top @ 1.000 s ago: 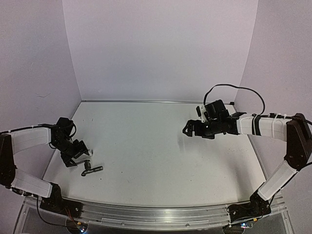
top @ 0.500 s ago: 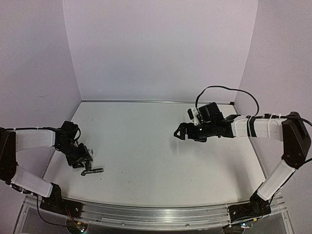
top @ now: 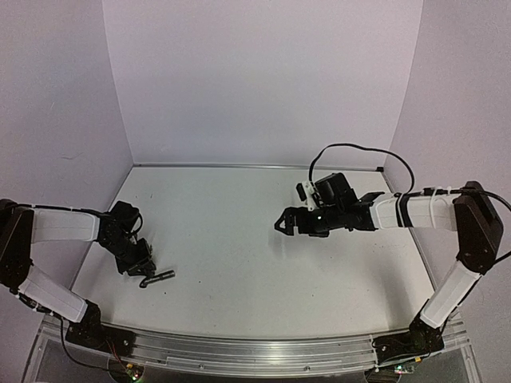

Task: Install the water faucets

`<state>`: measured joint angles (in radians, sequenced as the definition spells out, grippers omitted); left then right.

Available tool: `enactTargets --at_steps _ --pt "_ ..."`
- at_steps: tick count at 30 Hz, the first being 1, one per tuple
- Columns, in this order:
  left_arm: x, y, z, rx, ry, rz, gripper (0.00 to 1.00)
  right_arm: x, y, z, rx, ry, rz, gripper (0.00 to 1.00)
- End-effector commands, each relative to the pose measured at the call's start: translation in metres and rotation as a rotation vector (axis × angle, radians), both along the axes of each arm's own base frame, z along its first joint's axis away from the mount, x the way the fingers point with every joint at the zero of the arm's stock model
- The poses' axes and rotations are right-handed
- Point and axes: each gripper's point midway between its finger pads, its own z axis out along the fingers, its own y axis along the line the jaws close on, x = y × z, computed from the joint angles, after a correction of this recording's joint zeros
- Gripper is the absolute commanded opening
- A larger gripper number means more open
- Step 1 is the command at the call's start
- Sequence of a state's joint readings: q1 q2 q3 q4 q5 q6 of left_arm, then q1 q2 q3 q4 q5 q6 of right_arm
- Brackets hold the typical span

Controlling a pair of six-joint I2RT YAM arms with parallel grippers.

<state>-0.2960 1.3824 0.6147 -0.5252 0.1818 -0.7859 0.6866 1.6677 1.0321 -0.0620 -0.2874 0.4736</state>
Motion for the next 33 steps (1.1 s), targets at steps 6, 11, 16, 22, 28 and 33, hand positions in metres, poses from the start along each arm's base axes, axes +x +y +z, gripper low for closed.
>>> enactTargets --at_steps 6,11,16,22,28,33 --pt "0.050 -0.051 0.061 -0.259 -0.209 -0.066 0.03 -0.001 0.040 0.003 0.052 -0.029 0.070 0.98" --pt "0.083 -0.097 0.125 -0.560 -0.365 -0.124 0.00 -0.013 0.068 0.011 0.127 -0.054 0.143 0.98" --pt "0.103 -0.129 0.168 -0.755 -0.460 -0.156 0.00 -0.026 0.100 0.024 0.160 -0.136 0.200 0.98" --pt "0.121 -0.165 0.192 -0.836 -0.491 -0.154 0.00 -0.016 0.119 0.035 0.190 -0.216 0.159 0.89" --pt "0.133 -0.194 0.188 -0.968 -0.421 -0.095 0.00 -0.005 0.141 0.045 0.158 -0.334 0.185 0.76" --pt "0.136 -0.215 0.184 -1.023 -0.380 -0.087 0.00 0.002 0.151 0.054 0.172 -0.398 0.198 0.67"
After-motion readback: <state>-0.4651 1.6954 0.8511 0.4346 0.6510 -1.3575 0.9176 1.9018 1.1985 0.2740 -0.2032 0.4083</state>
